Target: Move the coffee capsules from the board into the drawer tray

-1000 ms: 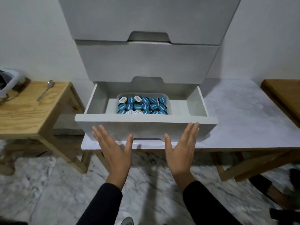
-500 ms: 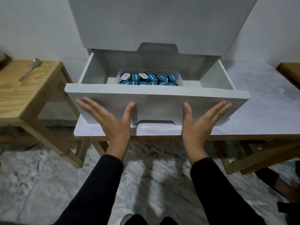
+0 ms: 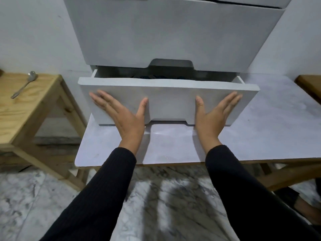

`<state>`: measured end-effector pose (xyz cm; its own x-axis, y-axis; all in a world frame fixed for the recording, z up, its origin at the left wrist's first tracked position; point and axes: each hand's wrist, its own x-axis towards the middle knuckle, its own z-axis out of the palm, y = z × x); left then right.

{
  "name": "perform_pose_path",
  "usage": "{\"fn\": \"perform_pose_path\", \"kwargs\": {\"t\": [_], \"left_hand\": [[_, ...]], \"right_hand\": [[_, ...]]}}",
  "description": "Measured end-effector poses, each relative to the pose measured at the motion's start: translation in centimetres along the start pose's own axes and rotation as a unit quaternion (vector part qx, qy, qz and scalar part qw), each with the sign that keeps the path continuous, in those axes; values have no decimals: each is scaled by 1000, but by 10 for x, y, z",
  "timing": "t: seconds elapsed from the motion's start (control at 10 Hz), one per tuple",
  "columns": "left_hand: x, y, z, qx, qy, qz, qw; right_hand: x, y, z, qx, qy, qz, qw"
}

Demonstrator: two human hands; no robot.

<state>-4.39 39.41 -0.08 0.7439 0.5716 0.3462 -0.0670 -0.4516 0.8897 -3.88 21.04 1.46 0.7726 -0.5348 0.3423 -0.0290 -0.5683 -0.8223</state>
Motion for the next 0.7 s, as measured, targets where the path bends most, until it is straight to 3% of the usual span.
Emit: {"fn": "perform_pose_path", "kwargs": {"t": [0.4,0.7], "left_hand": [[55,-11,43,25,9,17,1000],[55,-8,28,67,-21,15,997]], "right_hand": [[58,4,54,-2,12,-22,1000],[64,2,45,-67,-27,-25,997]]}}
